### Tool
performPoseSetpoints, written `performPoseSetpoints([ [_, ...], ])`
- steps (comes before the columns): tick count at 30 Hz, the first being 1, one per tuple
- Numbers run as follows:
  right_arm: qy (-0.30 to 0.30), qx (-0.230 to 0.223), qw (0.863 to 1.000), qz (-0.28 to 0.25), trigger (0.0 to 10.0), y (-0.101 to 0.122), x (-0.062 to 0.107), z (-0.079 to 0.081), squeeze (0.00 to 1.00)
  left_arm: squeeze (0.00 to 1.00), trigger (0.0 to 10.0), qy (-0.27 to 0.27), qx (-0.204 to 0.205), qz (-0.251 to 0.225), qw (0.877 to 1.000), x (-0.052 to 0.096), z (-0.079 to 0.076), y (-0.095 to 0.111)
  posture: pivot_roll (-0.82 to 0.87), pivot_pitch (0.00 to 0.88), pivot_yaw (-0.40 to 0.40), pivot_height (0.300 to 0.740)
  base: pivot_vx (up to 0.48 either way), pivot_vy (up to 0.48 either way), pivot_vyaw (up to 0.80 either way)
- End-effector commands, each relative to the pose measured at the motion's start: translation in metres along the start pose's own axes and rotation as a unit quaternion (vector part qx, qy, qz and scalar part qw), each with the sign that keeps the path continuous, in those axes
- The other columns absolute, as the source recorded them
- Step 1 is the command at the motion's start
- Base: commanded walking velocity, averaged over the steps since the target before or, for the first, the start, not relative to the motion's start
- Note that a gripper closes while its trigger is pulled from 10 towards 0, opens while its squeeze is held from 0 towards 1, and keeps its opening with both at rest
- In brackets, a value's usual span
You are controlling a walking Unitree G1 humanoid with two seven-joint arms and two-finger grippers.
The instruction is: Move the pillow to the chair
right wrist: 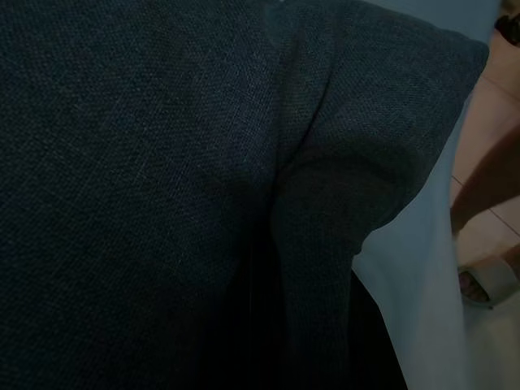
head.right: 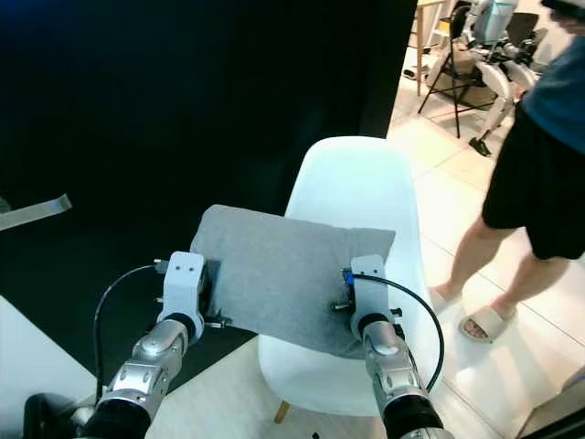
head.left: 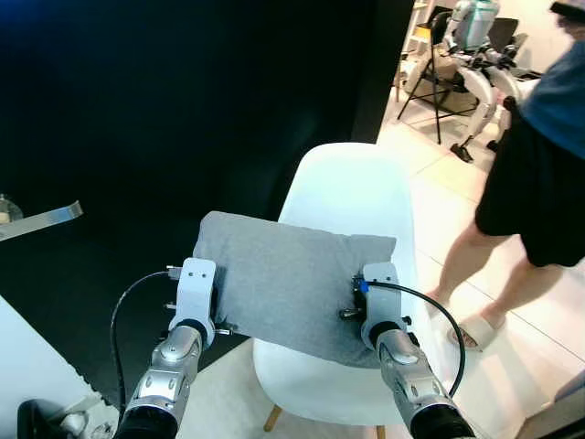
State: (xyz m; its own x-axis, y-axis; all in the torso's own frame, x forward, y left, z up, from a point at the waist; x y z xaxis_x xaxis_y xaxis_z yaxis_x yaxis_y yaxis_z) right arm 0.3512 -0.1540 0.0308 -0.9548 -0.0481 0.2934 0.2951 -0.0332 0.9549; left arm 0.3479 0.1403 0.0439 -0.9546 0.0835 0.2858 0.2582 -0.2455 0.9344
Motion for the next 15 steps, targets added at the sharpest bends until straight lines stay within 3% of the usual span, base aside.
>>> performPoseSetpoints([
  [1, 0.019, 0.001, 1.000, -0.016, 10.0, 0.0076, -0.0024, 0.0104, 0.00, 0.00, 10.0, 0.003, -0.005, -0.014, 1.000, 0.0000, 0.0007, 0.0056, -0.02, 0.073, -0.026, 0.740, 0.000, 0.000, 0.00],
  [6, 0.017, -0.002, 1.000, -0.016, 10.0, 0.0070, -0.0019, 0.0110, 0.00, 0.00, 10.0, 0.025, 0.009, 0.002, 1.000, -0.0014, 0.0073, 0.0019, -0.03, 0.078, -0.020, 0.740, 0.000, 0.000, 0.00],
  [15, 0.013, -0.003, 1.000, -0.015, 10.0, 0.0045, 0.0003, 0.0089, 0.00, 0.00, 10.0, 0.023, 0.020, 0.000, 1.000, -0.0032, 0.0053, 0.0053, -0.04, 0.086, -0.020, 0.740, 0.000, -0.335, 0.00],
])
Point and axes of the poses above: a point about 5 cm out from each wrist's last joint towards the gripper, its own x axis pointing back from the gripper into the wrist, its own y axis along the axis of the wrist's last joint, z = x × y, the point moved 4 cm from there along -x, pointing out of the wrist towards the gripper, and after that the axes turned 10 degrees about -x, right-handed, at the moved point
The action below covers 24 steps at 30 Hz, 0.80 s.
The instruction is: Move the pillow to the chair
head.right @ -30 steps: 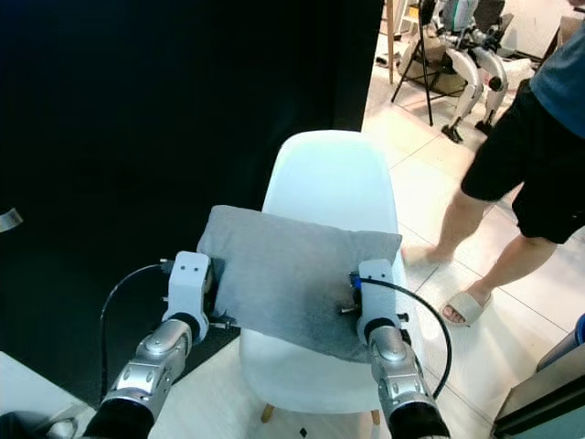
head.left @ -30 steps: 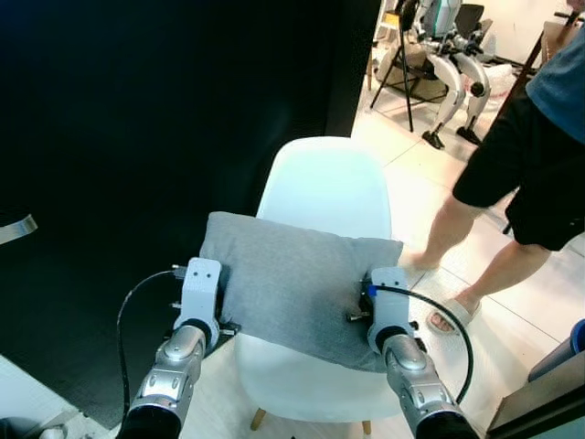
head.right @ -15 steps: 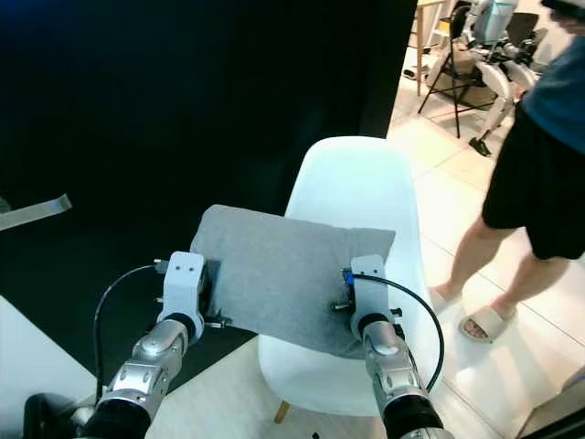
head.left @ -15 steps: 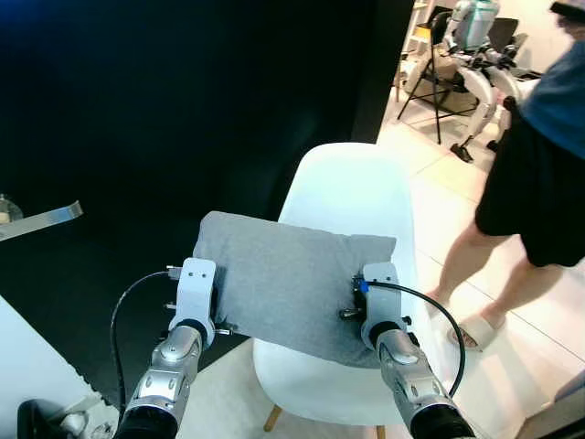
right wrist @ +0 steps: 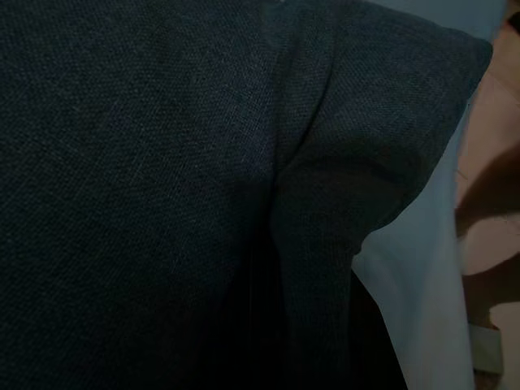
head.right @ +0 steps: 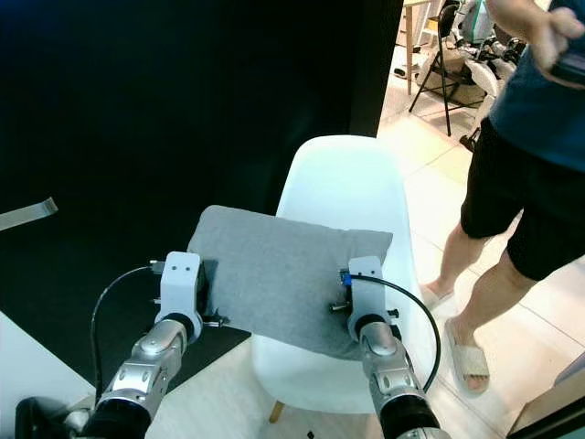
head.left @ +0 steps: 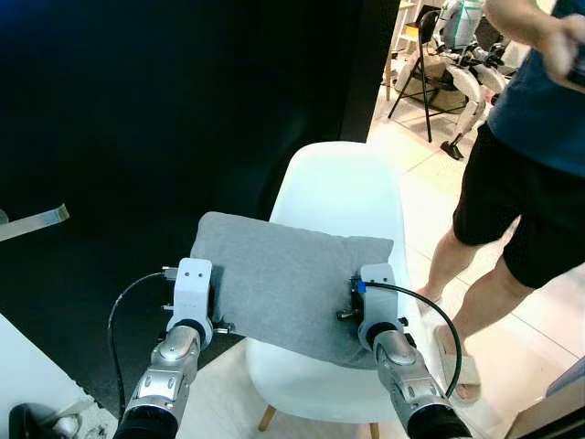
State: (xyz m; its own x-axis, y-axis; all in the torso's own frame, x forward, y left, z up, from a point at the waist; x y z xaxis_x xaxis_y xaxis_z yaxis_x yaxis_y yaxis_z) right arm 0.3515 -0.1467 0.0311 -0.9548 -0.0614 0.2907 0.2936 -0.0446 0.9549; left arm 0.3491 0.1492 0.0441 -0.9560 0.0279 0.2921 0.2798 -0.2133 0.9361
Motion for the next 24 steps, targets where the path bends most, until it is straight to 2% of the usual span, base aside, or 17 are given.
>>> performPoseSetpoints([
  [1, 0.007, 0.003, 1.000, -0.014, 10.0, 0.0043, 0.0009, 0.0018, 0.00, 0.00, 10.0, -0.004, 0.003, -0.009, 1.000, -0.0024, -0.0040, 0.0070, -0.04, 0.086, -0.020, 0.740, 0.000, -0.337, 0.00],
  [12, 0.006, 0.003, 1.000, -0.013, 10.0, 0.0031, 0.0015, 0.0001, 0.00, 0.00, 10.0, -0.004, 0.013, -0.010, 1.000, -0.0022, -0.0050, 0.0072, -0.03, 0.085, -0.021, 0.740, 0.000, -0.321, 0.00],
  [16, 0.008, 0.001, 1.000, -0.013, 10.0, 0.0029, 0.0012, 0.0027, 0.00, 0.00, 10.0, -0.011, 0.039, -0.005, 0.999, -0.0016, -0.0030, 0.0056, -0.03, 0.079, -0.020, 0.740, 0.000, 0.452, 0.00],
  [20, 0.010, 0.001, 1.000, -0.013, 10.0, 0.0031, 0.0011, 0.0037, 0.00, 0.00, 10.0, -0.003, 0.042, -0.007, 0.999, -0.0019, -0.0001, 0.0063, -0.03, 0.077, -0.021, 0.740, 0.000, 0.452, 0.00],
  [24, 0.011, 0.001, 1.000, -0.013, 10.0, 0.0029, 0.0013, 0.0037, 0.00, 0.00, 10.0, 0.001, 0.034, -0.013, 0.999, -0.0019, 0.0009, 0.0076, -0.03, 0.073, -0.022, 0.740, 0.000, 0.000, 0.00],
])
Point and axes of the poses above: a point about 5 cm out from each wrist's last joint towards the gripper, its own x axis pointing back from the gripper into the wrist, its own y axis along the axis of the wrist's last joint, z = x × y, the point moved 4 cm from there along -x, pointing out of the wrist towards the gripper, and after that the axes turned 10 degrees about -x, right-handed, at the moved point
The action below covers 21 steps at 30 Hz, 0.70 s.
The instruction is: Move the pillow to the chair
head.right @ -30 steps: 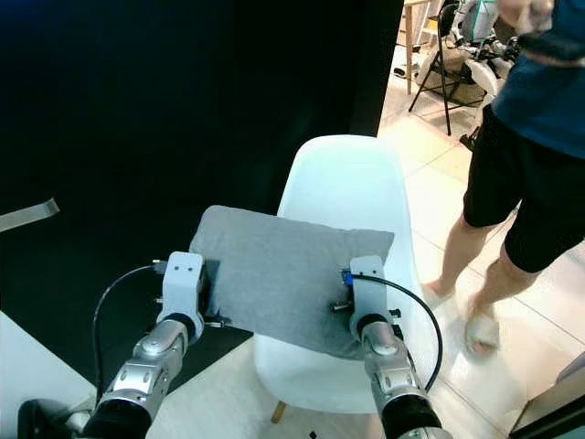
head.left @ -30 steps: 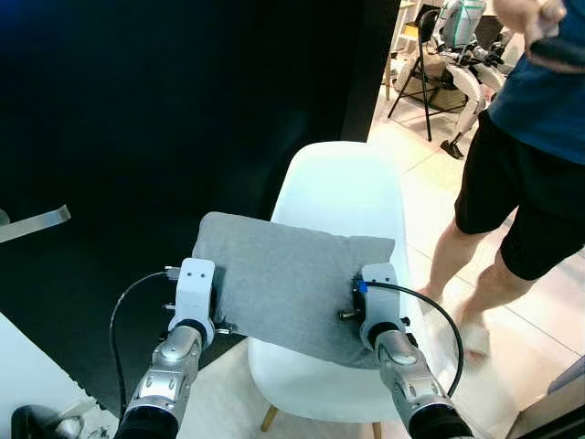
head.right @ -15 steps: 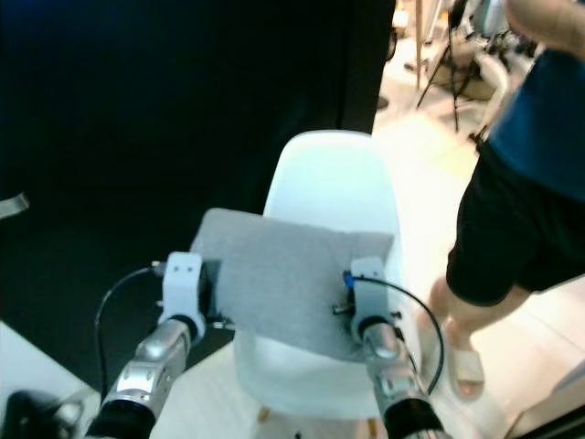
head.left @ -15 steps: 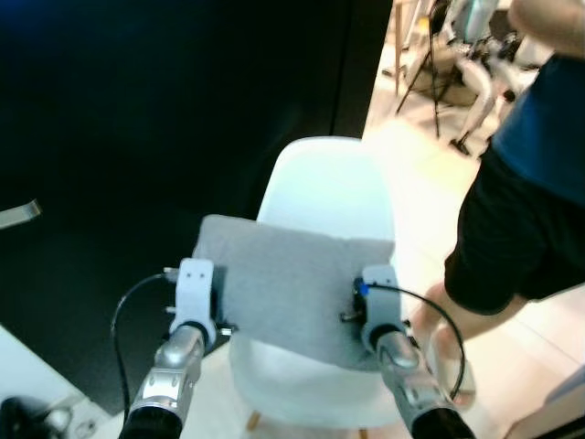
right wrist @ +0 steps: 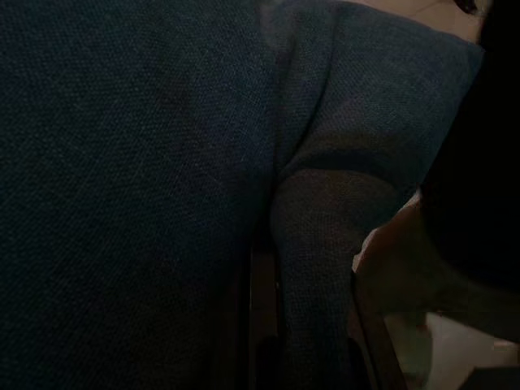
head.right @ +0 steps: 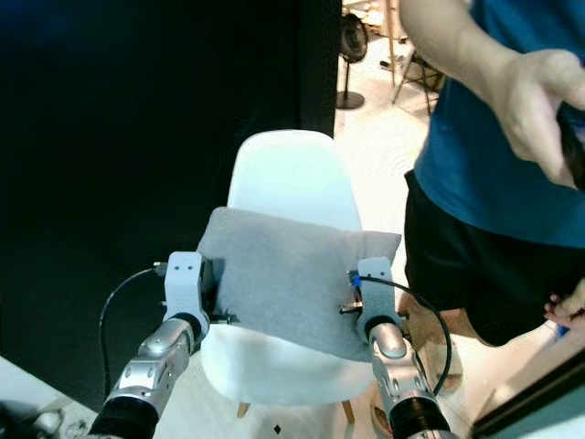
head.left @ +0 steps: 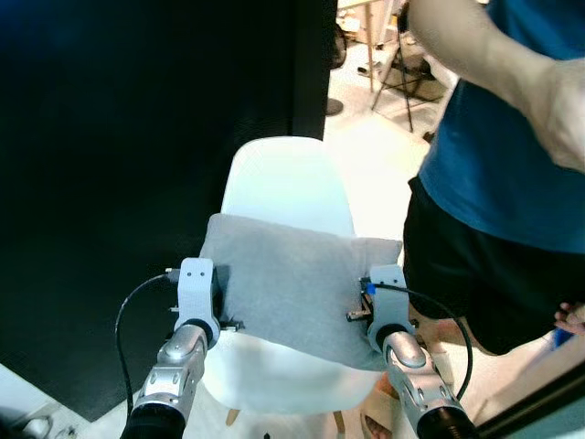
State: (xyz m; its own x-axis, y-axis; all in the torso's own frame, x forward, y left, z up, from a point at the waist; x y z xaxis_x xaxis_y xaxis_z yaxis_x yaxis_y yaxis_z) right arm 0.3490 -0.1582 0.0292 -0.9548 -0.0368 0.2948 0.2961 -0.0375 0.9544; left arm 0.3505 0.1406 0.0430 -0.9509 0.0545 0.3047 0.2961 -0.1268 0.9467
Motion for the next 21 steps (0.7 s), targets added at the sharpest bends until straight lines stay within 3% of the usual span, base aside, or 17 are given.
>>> performPoseSetpoints([
  [1, 0.023, -0.002, 1.000, -0.014, 10.0, 0.005, -0.001, 0.015, 0.00, 0.00, 10.0, 0.015, -0.013, -0.019, 1.000, 0.000, 0.009, 0.007, -0.03, 0.072, -0.022, 0.740, 0.000, 0.000, 0.00],
  [16, 0.036, -0.003, 0.999, -0.023, 10.0, 0.018, -0.010, 0.022, 0.00, 0.00, 10.0, -0.011, -0.057, -0.022, 0.998, -0.008, 0.006, 0.010, -0.02, 0.088, -0.028, 0.740, 0.000, 0.000, 0.00],
  [21, 0.033, 0.000, 0.999, -0.023, 10.0, 0.030, -0.019, 0.018, 0.00, 0.00, 10.0, -0.006, -0.062, -0.046, 0.997, -0.019, 0.010, 0.028, -0.01, 0.105, -0.034, 0.740, 0.000, 0.000, 0.00],
])
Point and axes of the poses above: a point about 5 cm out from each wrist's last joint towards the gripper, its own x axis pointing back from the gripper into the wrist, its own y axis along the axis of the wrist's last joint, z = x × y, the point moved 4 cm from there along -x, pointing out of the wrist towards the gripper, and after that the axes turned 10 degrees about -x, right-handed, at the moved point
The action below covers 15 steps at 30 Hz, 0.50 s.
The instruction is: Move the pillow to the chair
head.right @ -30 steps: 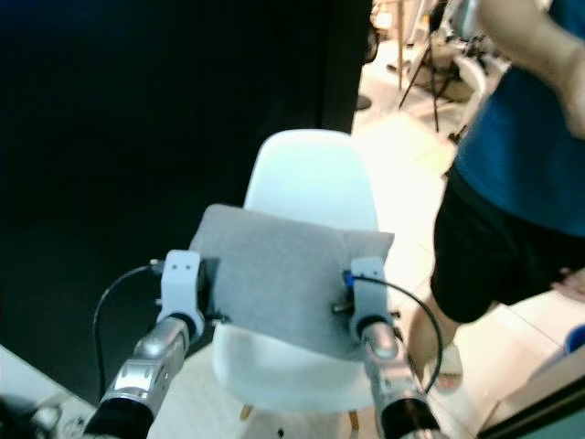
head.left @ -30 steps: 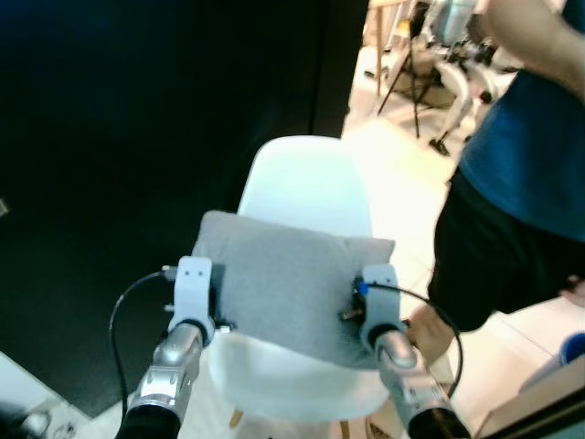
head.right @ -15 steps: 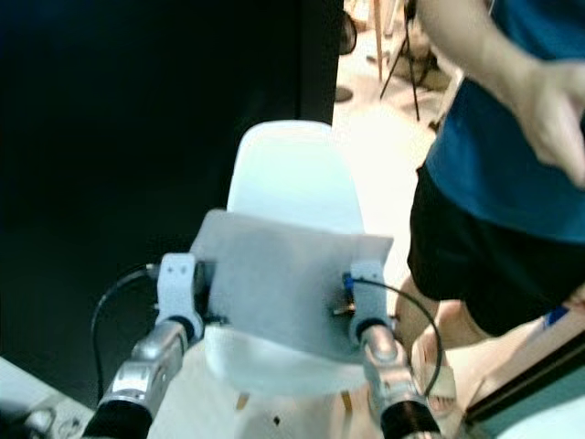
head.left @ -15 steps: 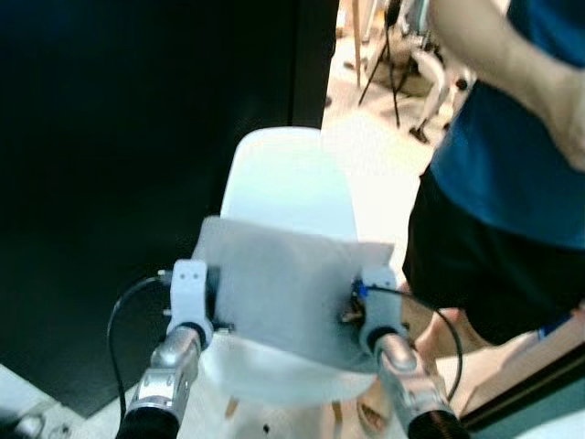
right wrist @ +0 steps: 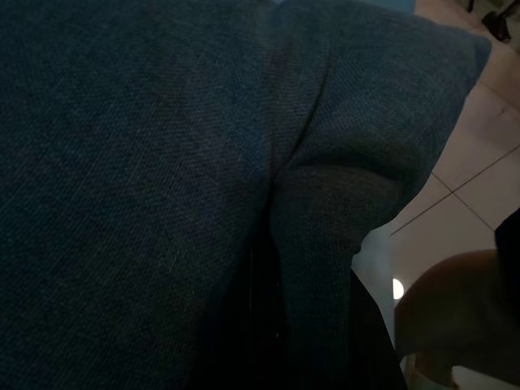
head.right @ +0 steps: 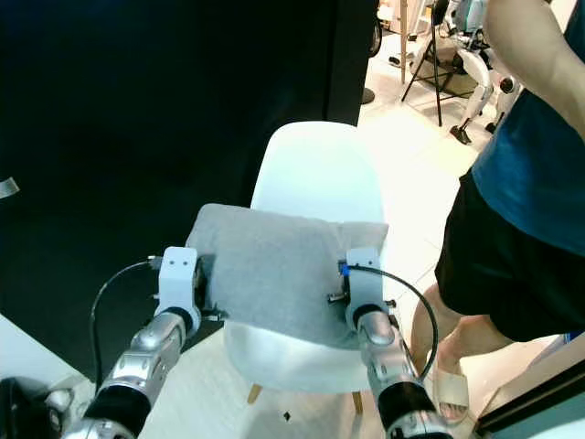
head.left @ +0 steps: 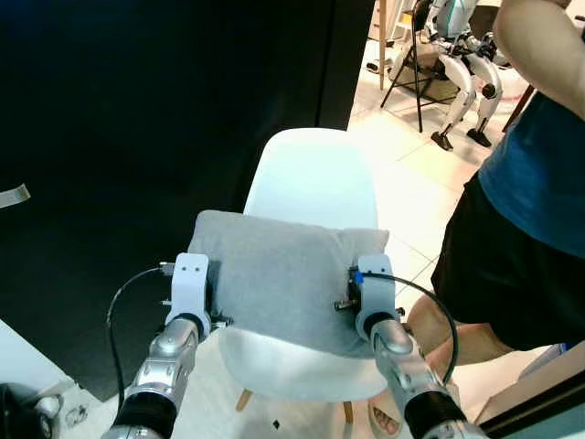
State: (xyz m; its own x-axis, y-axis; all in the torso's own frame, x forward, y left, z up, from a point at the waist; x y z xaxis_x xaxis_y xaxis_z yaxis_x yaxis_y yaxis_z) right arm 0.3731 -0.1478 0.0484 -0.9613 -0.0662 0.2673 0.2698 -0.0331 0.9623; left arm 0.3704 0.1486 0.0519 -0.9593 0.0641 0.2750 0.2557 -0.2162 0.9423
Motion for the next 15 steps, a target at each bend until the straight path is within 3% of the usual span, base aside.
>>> performPoseSetpoints([
  [1, 0.017, -0.004, 1.000, -0.013, 10.0, 0.006, -0.002, 0.007, 0.00, 0.00, 10.0, -0.002, -0.019, -0.032, 0.999, -0.004, 0.002, 0.017, -0.01, 0.106, -0.030, 0.735, 0.000, 0.000, 0.00],
  [6, 0.012, -0.010, 0.999, -0.031, 10.0, 0.021, -0.006, 0.001, 0.00, 0.00, 10.0, -0.004, -0.020, -0.051, 0.998, -0.006, 0.005, 0.029, -0.02, 0.111, -0.019, 0.710, 0.000, 0.000, 0.00],
  [15, 0.014, -0.005, 0.999, -0.029, 10.0, 0.016, -0.006, 0.003, 0.00, 0.00, 10.0, -0.011, -0.026, -0.055, 0.998, -0.005, 0.001, 0.026, -0.02, 0.122, -0.018, 0.670, 0.000, 0.000, 0.00],
])
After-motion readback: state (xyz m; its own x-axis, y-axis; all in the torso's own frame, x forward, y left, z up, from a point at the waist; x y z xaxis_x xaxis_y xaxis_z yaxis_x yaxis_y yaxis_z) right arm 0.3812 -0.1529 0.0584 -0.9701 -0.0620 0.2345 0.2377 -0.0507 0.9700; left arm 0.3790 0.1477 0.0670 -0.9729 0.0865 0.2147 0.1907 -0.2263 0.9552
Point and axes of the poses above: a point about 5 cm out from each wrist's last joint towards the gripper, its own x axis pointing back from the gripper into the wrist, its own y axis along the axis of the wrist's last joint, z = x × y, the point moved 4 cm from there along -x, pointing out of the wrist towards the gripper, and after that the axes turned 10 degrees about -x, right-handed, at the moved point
